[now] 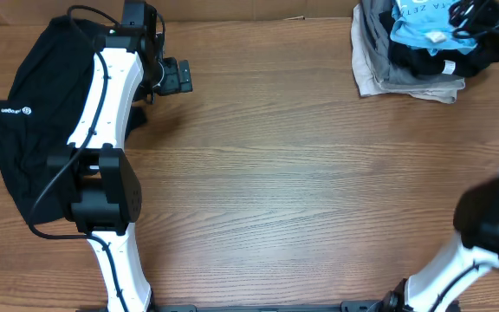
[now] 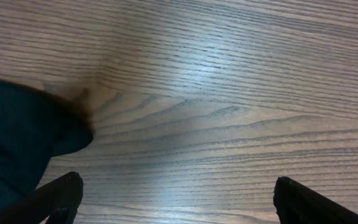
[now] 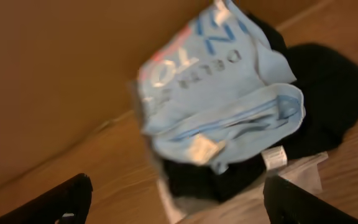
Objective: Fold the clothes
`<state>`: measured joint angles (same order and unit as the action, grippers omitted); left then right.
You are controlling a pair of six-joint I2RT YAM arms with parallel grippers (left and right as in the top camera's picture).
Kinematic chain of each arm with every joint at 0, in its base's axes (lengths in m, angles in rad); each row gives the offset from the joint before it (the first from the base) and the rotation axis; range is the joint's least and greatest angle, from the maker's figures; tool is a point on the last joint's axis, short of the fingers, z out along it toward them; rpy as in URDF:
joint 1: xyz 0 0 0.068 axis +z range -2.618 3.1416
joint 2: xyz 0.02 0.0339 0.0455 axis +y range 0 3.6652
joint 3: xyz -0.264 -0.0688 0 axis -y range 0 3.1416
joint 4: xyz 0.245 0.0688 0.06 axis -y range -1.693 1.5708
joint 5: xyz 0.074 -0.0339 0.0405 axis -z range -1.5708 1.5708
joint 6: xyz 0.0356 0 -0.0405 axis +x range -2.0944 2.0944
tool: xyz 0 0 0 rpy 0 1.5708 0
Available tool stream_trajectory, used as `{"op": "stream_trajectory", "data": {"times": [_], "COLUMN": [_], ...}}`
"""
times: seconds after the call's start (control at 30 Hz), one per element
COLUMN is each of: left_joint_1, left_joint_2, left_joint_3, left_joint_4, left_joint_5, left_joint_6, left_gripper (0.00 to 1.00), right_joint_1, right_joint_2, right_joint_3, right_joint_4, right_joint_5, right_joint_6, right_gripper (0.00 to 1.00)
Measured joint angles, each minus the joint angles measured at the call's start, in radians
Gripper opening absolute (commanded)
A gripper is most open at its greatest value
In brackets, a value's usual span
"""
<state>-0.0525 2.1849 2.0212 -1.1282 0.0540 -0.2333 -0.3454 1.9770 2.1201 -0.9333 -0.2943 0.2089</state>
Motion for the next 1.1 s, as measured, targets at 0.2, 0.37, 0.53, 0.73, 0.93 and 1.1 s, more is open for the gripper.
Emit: {"op": "stream_trajectory", "data": {"times": [0.2, 0.37, 0.53, 0.73, 0.93, 1.1], "left_joint_1": [0.000, 0.000, 0.000, 0.000, 0.000, 0.000], "left_joint_2": [0.000, 0.000, 0.000, 0.000, 0.000, 0.000], "left_joint_3": [0.000, 0.000, 0.000, 0.000, 0.000, 0.000], "left_joint_4": [0.000, 0.000, 0.000, 0.000, 0.000, 0.000], "left_joint_5": [0.000, -0.002, -0.003, -0.003, -0.003, -0.005], "left_joint_6": [0.000, 0.000, 0.000, 0.000, 0.000, 0.000], "left_gripper": [1.00, 1.00, 1.00, 1.00, 1.00, 1.00], "right_joint_1": [0.009, 0.064, 0.122, 0.131, 0.133, 0.197], "right_joint_2": [-0.173, -0.235, -0.283, -0.296, -0.296, -0.390], "right_joint_3": [0.013, 0.013, 0.013, 0.013, 0.011, -0.122], "right_joint_4": [-0.225, -0.427, -0.544, -0.583, -0.551, -0.337], "right_joint_5": [-0.117, -0.195, -0.235, -0.243, -0.183, -0.070], "right_joint_6": [-0.122, -0.191, -0.213, -0.221, -0.251, -0.313], "right_gripper": [1.00, 1.00, 1.00, 1.00, 1.00, 1.00]}}
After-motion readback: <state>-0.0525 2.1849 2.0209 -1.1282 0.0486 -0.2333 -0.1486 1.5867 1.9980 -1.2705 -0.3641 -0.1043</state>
